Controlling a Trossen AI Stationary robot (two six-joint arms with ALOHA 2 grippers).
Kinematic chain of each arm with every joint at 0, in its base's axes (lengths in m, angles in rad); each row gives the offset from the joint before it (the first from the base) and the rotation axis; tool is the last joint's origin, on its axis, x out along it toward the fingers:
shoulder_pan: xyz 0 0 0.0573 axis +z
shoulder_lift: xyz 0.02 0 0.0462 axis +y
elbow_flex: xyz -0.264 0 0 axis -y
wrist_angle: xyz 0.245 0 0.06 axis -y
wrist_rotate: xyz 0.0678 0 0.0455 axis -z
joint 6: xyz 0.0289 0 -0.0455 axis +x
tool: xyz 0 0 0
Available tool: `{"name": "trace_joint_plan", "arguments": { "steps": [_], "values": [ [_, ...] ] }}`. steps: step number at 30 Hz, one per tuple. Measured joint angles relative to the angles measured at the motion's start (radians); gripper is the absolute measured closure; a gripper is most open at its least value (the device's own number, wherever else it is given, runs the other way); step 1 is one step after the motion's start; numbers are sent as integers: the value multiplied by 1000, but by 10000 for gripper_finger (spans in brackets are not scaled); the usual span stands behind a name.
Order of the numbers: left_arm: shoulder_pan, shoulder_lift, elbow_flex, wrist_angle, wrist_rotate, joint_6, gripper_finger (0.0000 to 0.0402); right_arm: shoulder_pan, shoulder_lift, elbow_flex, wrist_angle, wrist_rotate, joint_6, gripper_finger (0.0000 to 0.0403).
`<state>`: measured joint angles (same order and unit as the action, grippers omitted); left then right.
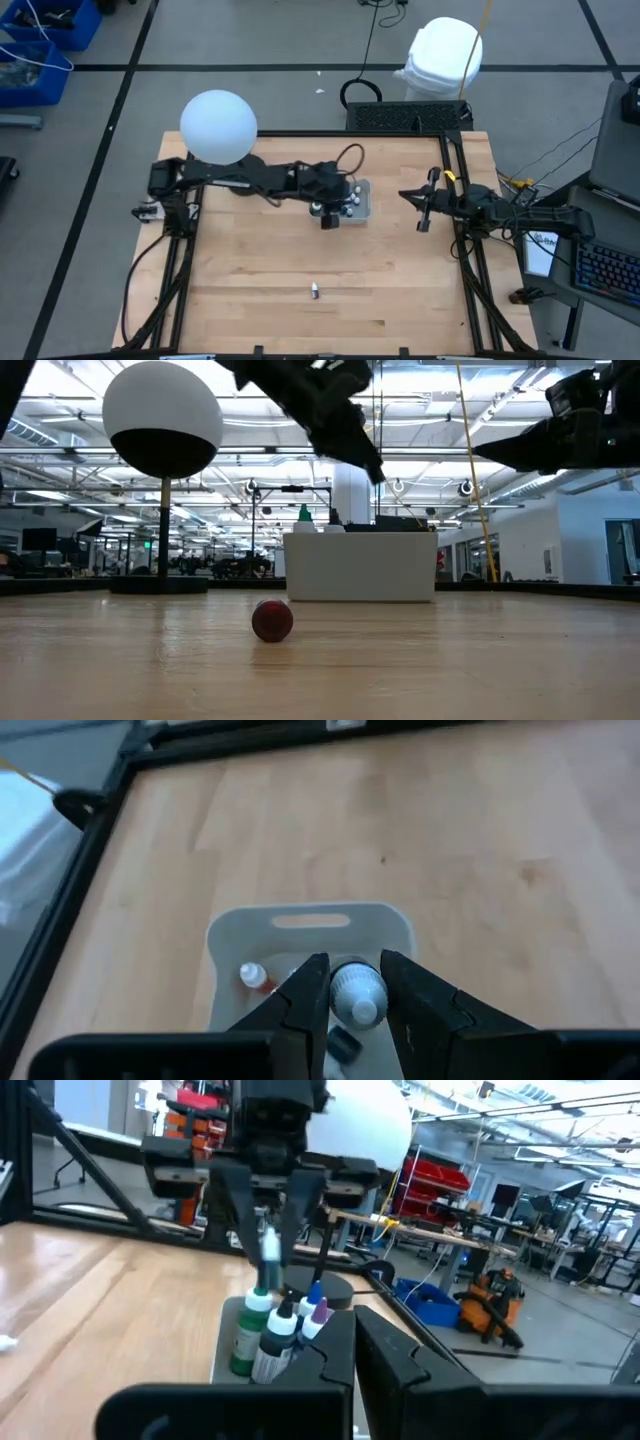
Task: Pick & Place food coloring
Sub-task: Put the small green food coloring bottle into the gray bin
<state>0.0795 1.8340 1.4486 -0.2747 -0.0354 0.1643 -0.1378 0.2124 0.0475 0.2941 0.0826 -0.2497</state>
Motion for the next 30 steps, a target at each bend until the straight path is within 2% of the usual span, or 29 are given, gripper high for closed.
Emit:
{"name": "trace_joint_plan", "arguments": {
  "steps": [12, 19, 30],
  "values": [
    [29, 241, 316, -209, 0, 93, 309, 0, 7, 0, -12, -1, -2, 403],
    [47, 308, 383, -215, 1, 141, 309, 0, 10, 0, -11, -1, -2, 403],
    [102, 370, 385, -146, 41, 142, 309, 0, 13, 0, -9, 1, -6, 403]
  ]
}}
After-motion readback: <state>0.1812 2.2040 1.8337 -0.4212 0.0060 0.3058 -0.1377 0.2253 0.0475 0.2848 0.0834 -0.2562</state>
